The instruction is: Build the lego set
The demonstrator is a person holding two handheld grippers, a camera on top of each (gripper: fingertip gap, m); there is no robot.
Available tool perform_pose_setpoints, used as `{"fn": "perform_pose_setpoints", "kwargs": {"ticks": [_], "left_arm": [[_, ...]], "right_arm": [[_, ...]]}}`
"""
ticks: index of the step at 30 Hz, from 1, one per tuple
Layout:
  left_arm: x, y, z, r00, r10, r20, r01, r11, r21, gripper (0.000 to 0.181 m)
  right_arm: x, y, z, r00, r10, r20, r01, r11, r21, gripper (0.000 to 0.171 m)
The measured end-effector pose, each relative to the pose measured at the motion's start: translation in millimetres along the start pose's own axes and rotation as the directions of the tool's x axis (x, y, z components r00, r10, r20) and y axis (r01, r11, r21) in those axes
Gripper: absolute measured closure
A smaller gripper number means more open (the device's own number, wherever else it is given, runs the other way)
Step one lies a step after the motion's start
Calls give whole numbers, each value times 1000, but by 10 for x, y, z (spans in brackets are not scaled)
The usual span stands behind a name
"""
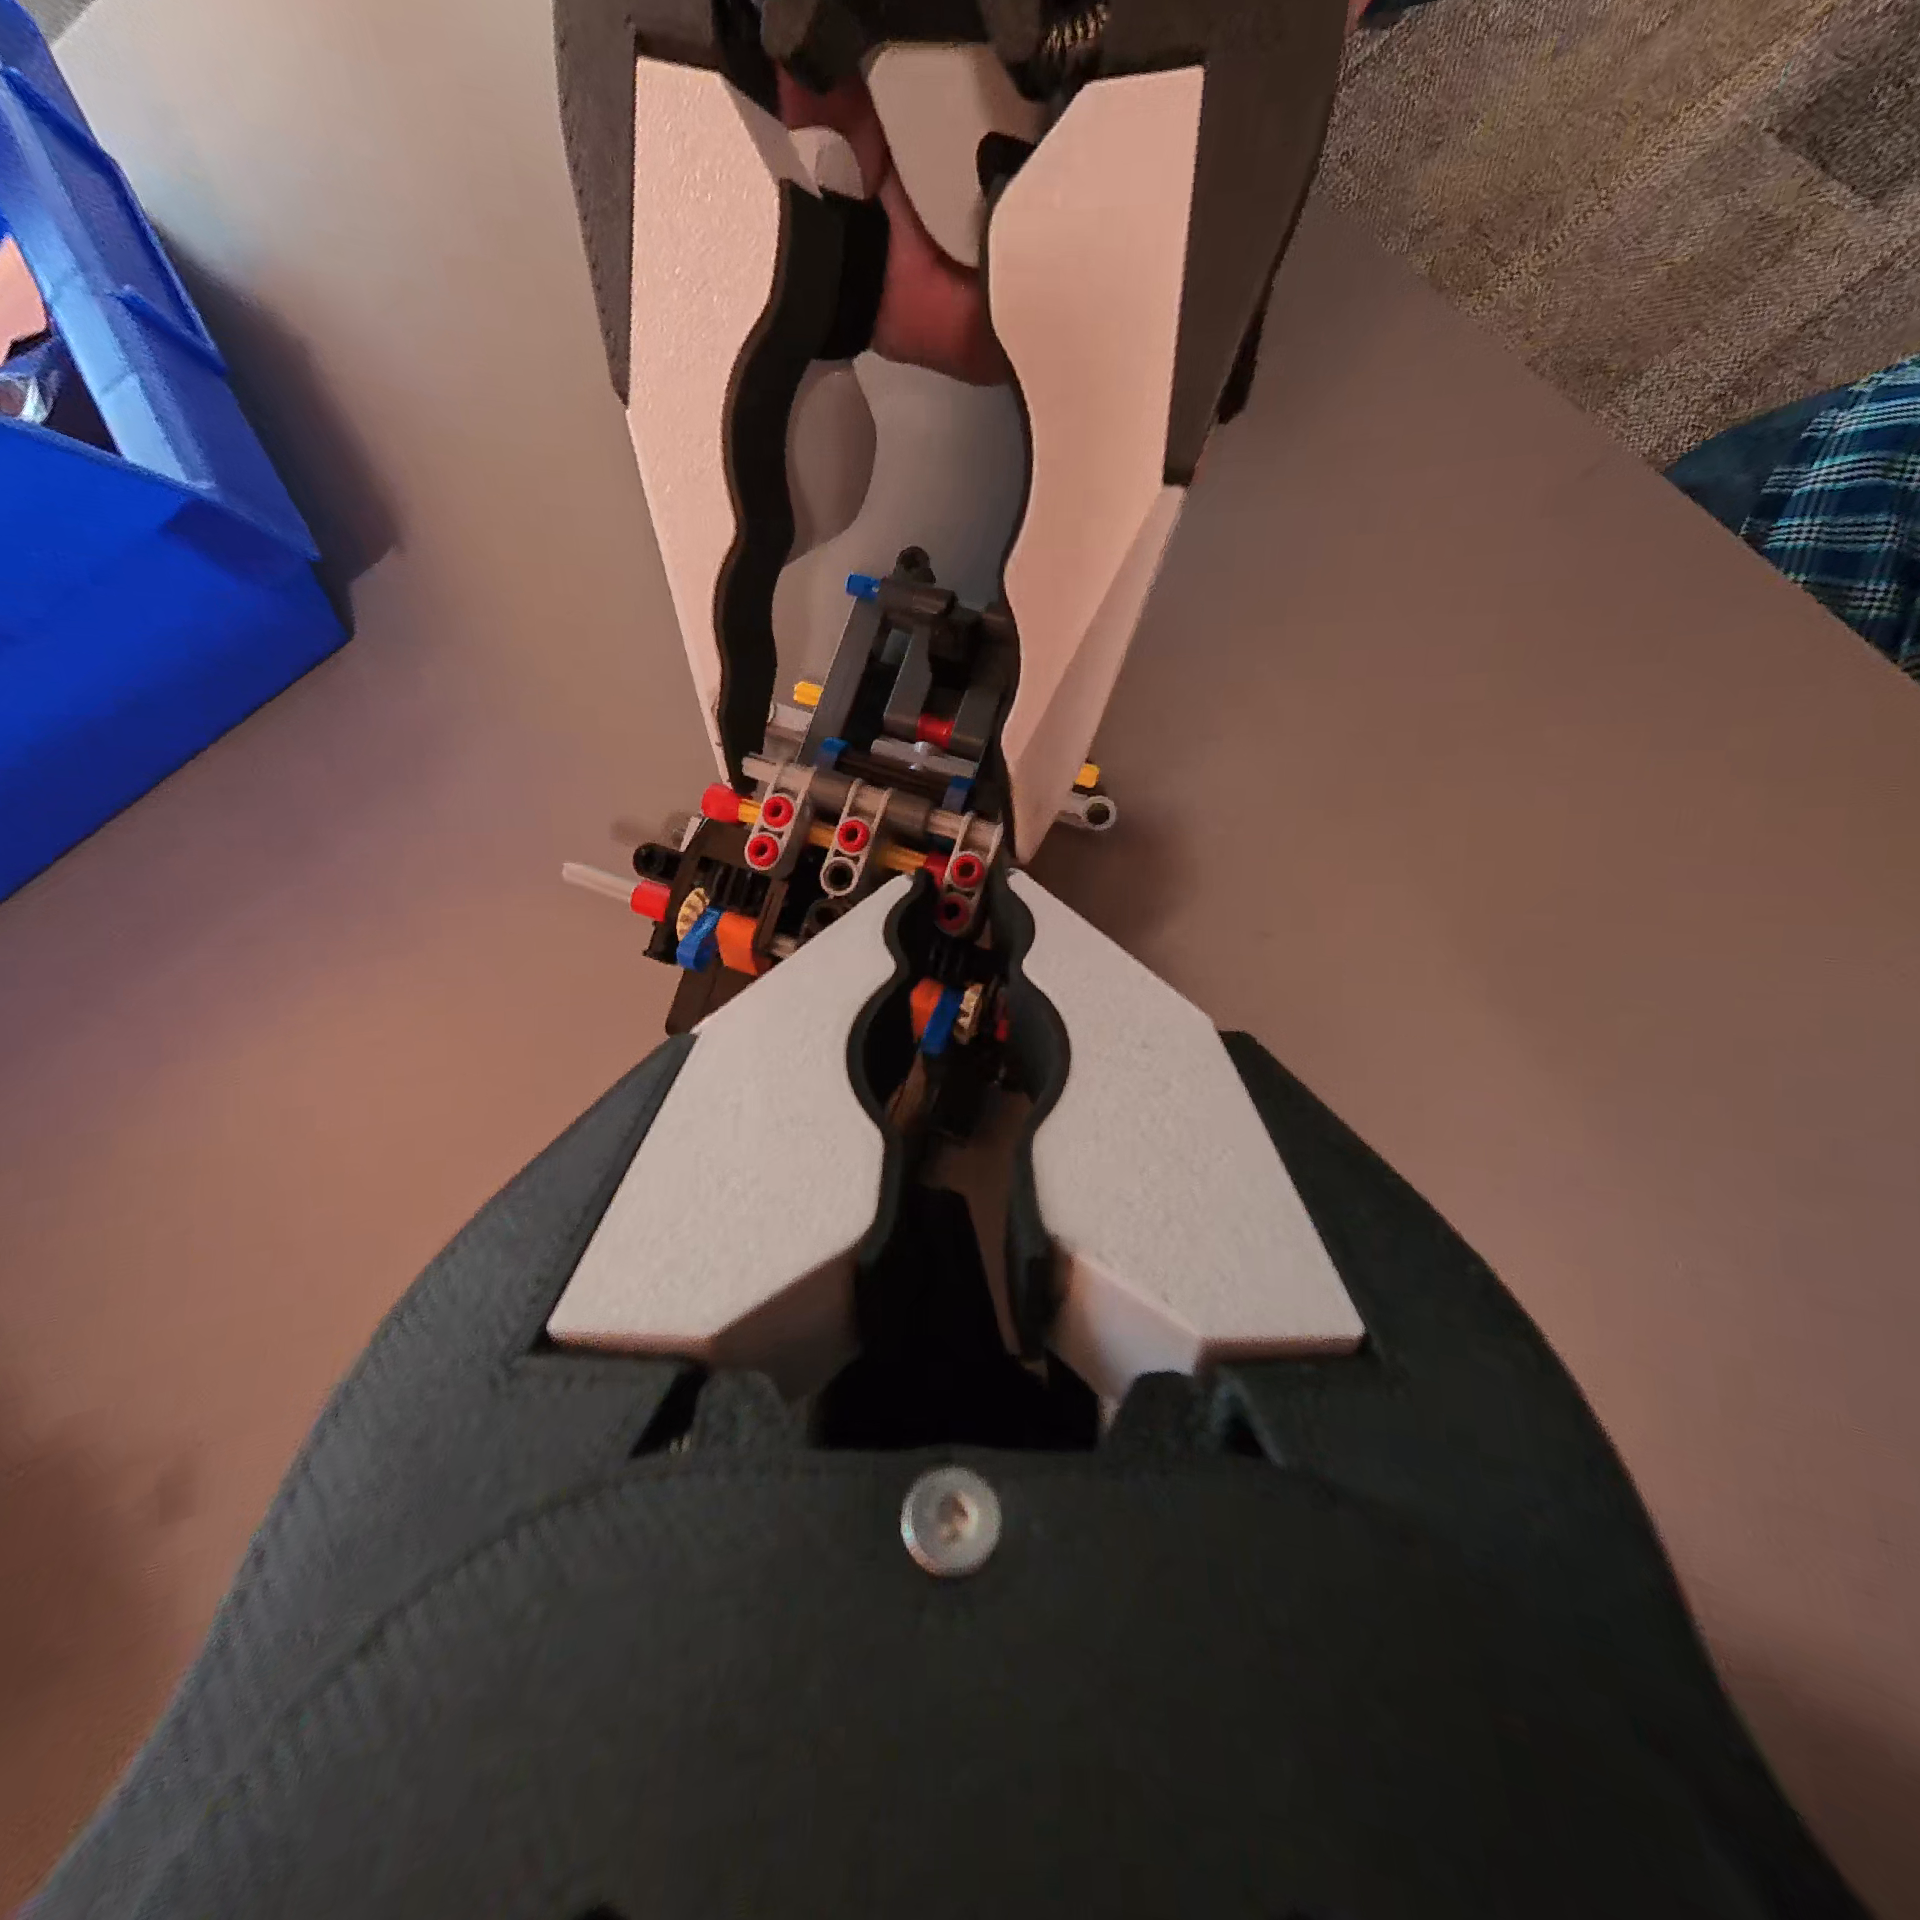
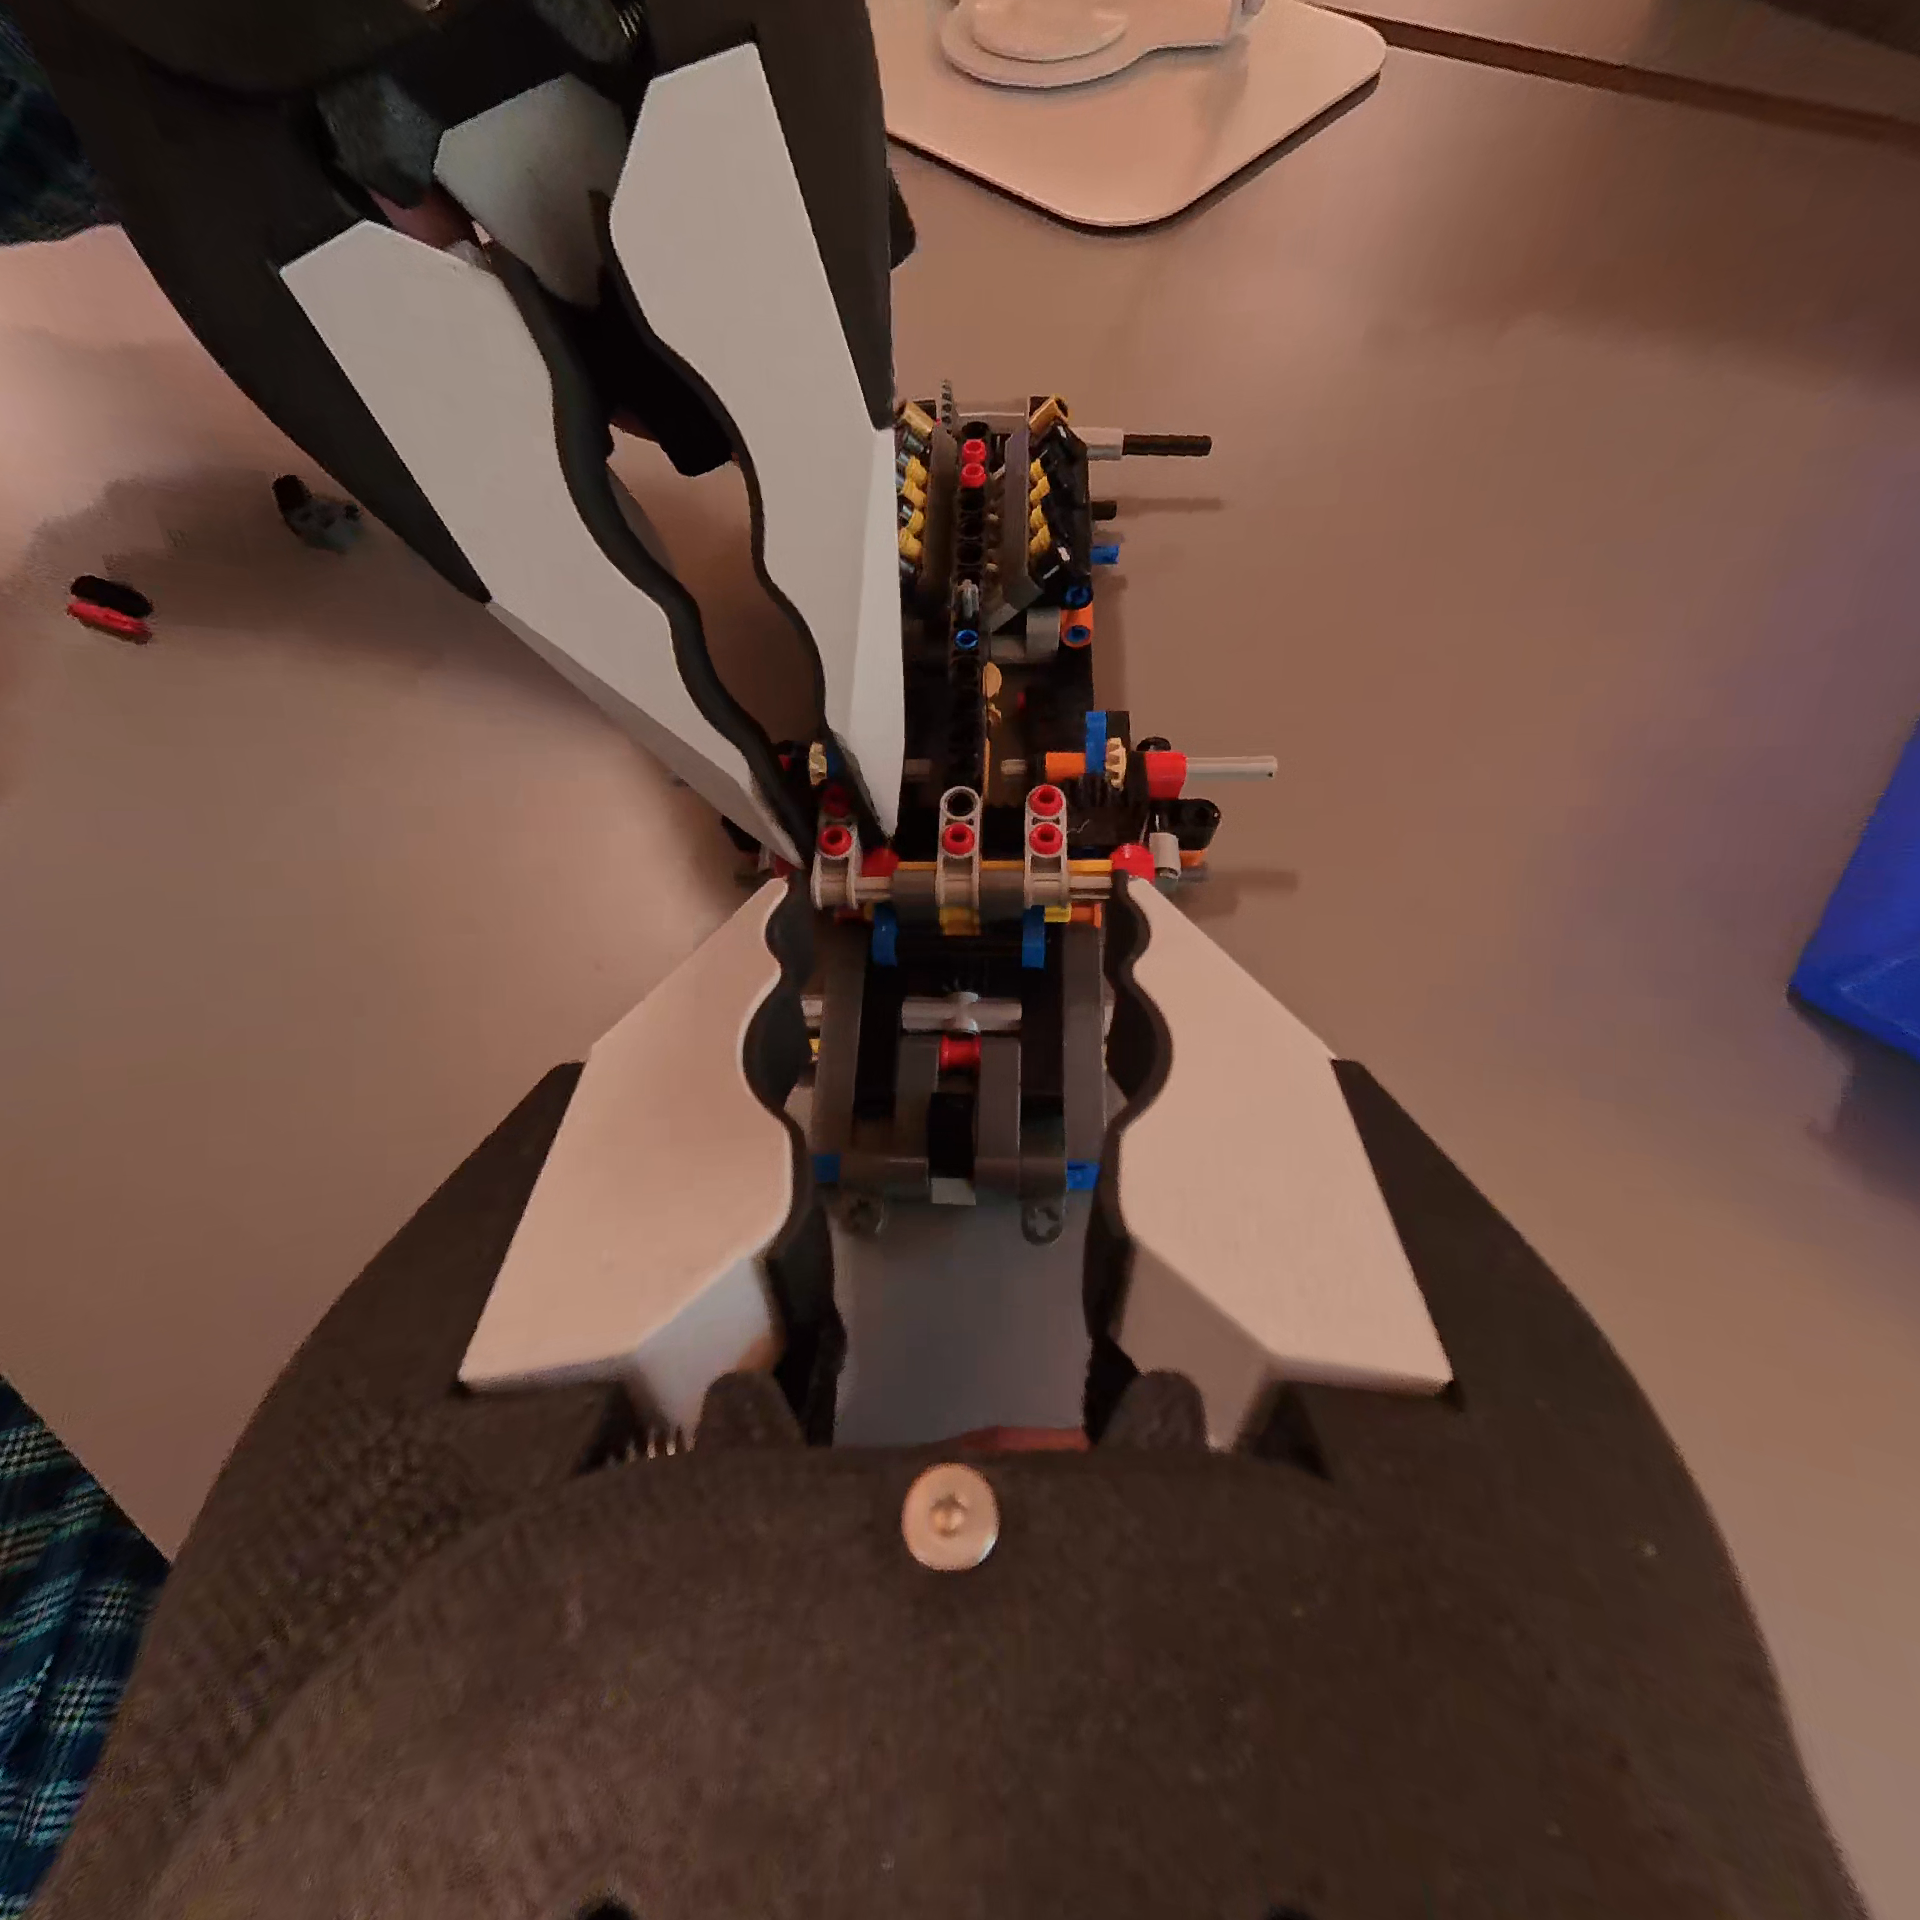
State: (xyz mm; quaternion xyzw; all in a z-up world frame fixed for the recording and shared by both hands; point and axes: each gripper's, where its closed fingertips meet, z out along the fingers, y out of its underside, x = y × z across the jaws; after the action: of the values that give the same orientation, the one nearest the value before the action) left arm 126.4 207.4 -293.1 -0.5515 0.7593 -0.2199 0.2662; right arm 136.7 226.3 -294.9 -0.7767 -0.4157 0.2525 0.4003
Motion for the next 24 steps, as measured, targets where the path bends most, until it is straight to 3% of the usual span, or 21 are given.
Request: {"fn": "perform_pose_setpoints", "kwargs": {"ticks": [9, 24], "left_arm": [[15, 0, -6, 1000, -21, -13, 21, 999, 31, 172], [-13, 4, 28, 997, -48, -53, 49, 999, 7, 172]], "right_arm": [[-28, 5, -24, 995, 15, 100, -14, 1000, -2, 119], [-28, 6, -22, 995, -4, 99, 4, 1000, -2, 127]]}}
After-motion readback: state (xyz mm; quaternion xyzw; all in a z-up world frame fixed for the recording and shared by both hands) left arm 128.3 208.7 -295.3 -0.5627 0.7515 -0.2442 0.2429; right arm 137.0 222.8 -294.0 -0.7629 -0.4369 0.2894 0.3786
